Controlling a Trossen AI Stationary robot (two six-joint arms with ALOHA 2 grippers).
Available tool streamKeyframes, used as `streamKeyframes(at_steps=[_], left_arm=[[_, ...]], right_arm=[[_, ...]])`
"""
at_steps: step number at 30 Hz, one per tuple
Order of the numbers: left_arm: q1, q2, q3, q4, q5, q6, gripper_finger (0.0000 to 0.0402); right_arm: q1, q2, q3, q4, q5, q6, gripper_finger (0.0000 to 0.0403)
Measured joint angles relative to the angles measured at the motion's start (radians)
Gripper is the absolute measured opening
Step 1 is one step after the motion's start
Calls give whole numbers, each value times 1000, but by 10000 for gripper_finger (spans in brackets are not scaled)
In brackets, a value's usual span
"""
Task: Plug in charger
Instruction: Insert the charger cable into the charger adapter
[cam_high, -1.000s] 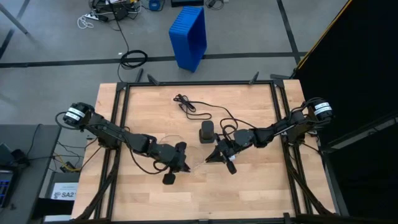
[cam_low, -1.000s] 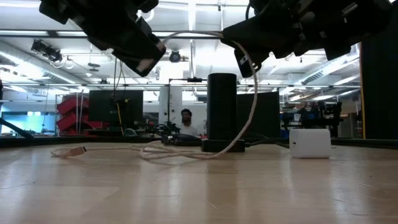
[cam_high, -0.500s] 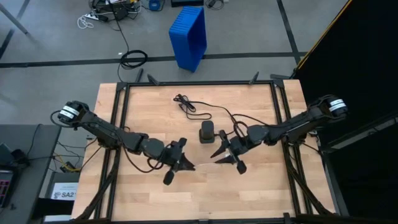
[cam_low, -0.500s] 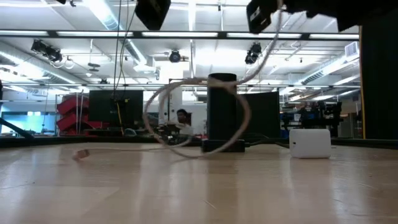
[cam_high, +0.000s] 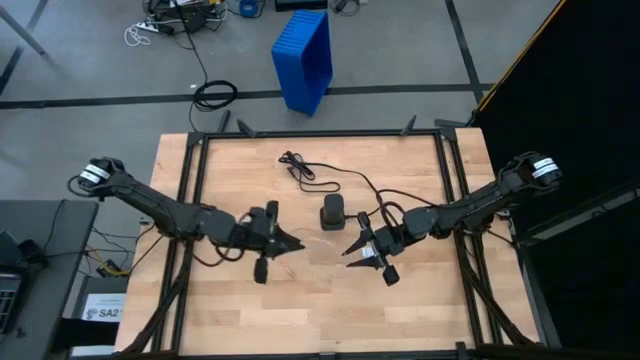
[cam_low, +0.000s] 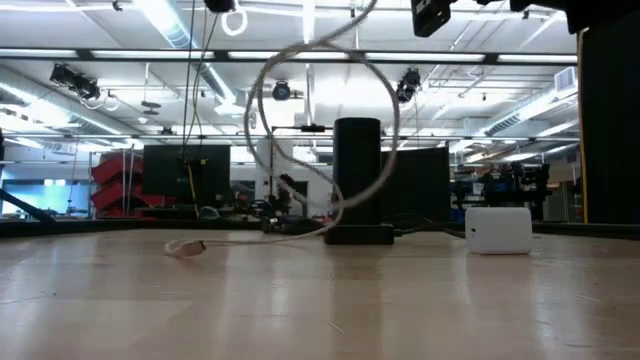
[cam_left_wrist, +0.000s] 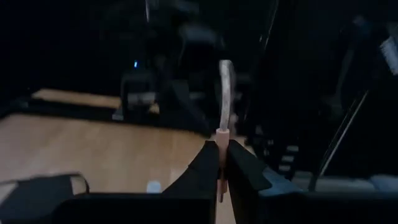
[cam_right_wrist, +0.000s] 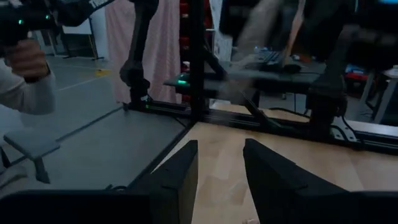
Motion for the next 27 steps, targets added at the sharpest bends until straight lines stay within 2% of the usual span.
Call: streamKeyframes(at_steps=[7,13,18,21,27], left_arm=[[11,-44,0,89,-57,71,0],[49,-45,0,248,-76,152,0],[88,-57,0,368,-104,227,0],[103,-92,0,413,-165,312,0],[139,-203,0,394,-387,469,0]], right_arm=[[0,27,0,-57,46,-14,117],[0,67,0,-50,126,-24,146],[5,67,0,-25,136,-34,159],[5,67,0,-19,136,-33,158],[5,67,0,-21,136,-27,153]])
